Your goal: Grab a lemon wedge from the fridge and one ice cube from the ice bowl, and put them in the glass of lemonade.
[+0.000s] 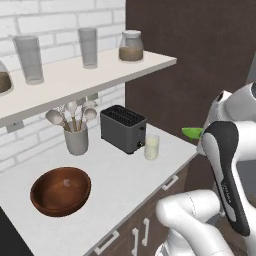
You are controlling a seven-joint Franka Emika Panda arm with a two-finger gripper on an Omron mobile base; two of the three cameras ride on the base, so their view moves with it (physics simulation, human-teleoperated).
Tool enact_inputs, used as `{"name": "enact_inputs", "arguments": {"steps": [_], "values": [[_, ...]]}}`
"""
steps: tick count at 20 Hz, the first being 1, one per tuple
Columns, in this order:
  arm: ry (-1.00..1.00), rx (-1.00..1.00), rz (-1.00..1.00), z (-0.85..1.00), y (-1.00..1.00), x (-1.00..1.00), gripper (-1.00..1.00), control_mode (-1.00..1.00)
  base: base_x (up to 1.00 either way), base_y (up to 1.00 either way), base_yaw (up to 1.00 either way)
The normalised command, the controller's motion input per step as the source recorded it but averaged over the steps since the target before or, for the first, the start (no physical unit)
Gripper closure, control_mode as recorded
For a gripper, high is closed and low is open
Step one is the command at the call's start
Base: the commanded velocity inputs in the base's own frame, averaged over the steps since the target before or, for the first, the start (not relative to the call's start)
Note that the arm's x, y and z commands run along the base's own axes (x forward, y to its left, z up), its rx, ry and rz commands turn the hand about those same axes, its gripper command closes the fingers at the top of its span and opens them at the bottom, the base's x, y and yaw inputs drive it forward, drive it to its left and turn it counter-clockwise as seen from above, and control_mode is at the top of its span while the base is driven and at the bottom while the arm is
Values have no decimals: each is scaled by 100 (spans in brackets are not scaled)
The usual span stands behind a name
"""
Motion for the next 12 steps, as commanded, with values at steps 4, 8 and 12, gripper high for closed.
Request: {"name": "enact_inputs", "arguments": {"steps": [4,8,12], "values": [[3,-32,39,0,-19,23,100,-100,0,0,0],[14,-42,38,0,-2,17,100,-100,0,0,0],[4,-48,36,-11,0,16,100,-100,0,0,0]]}}
